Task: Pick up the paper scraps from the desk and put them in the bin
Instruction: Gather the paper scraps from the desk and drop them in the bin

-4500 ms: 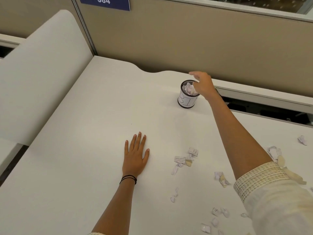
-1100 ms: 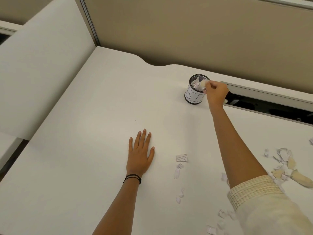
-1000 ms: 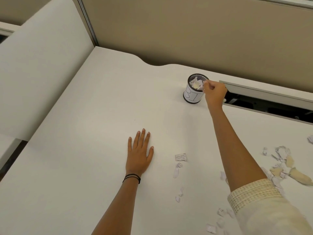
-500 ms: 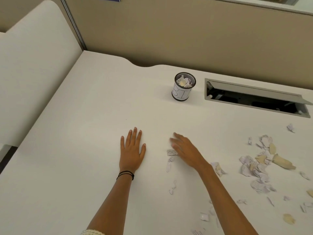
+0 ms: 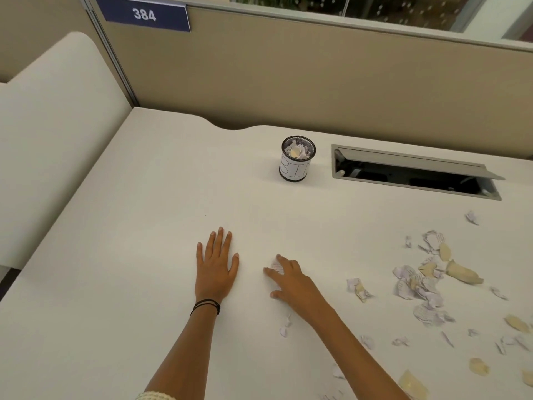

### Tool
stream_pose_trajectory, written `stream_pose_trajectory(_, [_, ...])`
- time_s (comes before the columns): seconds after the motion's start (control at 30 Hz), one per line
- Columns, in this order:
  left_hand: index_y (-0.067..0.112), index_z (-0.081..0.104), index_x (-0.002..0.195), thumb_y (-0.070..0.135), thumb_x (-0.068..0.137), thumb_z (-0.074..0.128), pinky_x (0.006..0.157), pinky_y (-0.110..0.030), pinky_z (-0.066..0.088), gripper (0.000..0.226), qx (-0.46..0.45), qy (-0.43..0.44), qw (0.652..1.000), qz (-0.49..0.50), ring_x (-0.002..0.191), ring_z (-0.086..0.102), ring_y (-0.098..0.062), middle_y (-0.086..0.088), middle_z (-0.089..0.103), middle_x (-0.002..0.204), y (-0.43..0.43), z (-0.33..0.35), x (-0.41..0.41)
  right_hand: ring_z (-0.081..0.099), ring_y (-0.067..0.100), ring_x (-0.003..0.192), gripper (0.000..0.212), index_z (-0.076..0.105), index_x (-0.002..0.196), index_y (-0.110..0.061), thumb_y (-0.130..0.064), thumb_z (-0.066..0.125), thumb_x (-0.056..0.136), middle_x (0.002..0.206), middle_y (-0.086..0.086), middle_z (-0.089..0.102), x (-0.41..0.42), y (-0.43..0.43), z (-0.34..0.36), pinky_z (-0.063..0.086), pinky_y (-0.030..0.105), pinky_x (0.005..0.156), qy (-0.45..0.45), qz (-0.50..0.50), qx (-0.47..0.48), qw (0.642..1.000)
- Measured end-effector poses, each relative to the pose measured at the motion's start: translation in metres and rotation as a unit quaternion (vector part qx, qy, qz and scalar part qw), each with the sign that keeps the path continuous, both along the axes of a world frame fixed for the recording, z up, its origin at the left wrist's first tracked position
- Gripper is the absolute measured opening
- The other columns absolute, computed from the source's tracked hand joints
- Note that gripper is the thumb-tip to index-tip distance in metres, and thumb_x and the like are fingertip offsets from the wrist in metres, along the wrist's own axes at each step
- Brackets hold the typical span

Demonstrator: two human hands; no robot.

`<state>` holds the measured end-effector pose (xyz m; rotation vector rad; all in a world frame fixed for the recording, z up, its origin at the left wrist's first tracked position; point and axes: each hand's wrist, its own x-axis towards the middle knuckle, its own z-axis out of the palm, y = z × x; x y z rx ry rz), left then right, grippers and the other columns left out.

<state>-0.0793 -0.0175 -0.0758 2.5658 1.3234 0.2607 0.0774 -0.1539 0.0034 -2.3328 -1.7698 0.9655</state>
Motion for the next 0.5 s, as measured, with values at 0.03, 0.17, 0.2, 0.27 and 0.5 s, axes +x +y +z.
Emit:
stream_pose_trajectory(0.03, [0.018, 0.026, 0.148, 0.040, 0.094, 0.023, 0.115, -0.041, 0.001, 0.059, -0.001, 0.000, 1.000, 0.000, 0.142, 0.013, -0.015, -0.002, 0.021, 0.155, 0.000, 0.000, 0.000, 0.019, 0.022, 0.140, 0.051, 0.031, 0.142, -0.025, -0.022, 0.049, 0.094, 0.155, 0.003, 0.012, -0.001, -0.003, 0.000, 0.038, 0.039, 0.105, 0.022, -0.010, 0.017, 1.000])
stream_pose_trajectory(0.17, [0.019, 0.027, 0.148, 0.040, 0.094, 0.023, 0.115, -0.041, 0.001, 0.058, -0.003, 0.000, 1.000, 0.000, 0.142, 0.014, -0.016, -0.001, 0.022, 0.155, 0.001, -0.001, 0.000, 0.050, 0.010, 0.118, 0.042, 0.043, 0.131, -0.025, -0.027, 0.050, 0.090, 0.138, -0.004, 0.040, -0.005, -0.013, -0.011, 0.045, 0.029, 0.096, 0.030, -0.034, 0.065, 0.997])
stream_pose_trajectory(0.2, [0.019, 0.027, 0.148, 0.040, 0.094, 0.023, 0.115, -0.041, 0.001, 0.058, -0.003, -0.001, 1.000, 0.000, 0.142, 0.014, -0.016, -0.001, 0.022, 0.155, 0.001, -0.001, 0.000, 0.047, 0.012, 0.121, 0.049, 0.043, 0.130, -0.020, -0.021, 0.058, 0.084, 0.142, -0.002, 0.037, -0.005, -0.012, -0.015, 0.048, 0.031, 0.090, 0.025, -0.018, 0.056, 0.998])
stream_pose_trajectory(0.27, [0.019, 0.028, 0.147, 0.040, 0.094, 0.024, 0.115, -0.041, 0.001, 0.058, -0.002, -0.001, 1.000, -0.001, 0.142, 0.015, -0.016, -0.002, 0.023, 0.155, 0.002, -0.001, 0.000, 0.048, 0.021, 0.114, 0.072, 0.047, 0.123, -0.010, -0.011, 0.079, 0.059, 0.137, 0.004, 0.043, -0.007, -0.009, -0.022, 0.048, 0.031, 0.065, -0.035, 0.055, 0.061, 0.996])
stream_pose_trajectory(0.5, [0.019, 0.027, 0.147, 0.040, 0.094, 0.024, 0.115, -0.040, 0.000, 0.058, 0.003, -0.001, 1.000, -0.001, 0.142, 0.014, -0.016, -0.002, 0.024, 0.155, 0.001, -0.001, 0.001, 0.050, 0.007, 0.056, 0.029, 0.058, 0.068, -0.018, -0.021, 0.085, 0.058, 0.065, -0.007, 0.051, -0.002, 0.009, -0.030, 0.023, 0.016, 0.040, -0.150, 0.075, 0.191, 0.967])
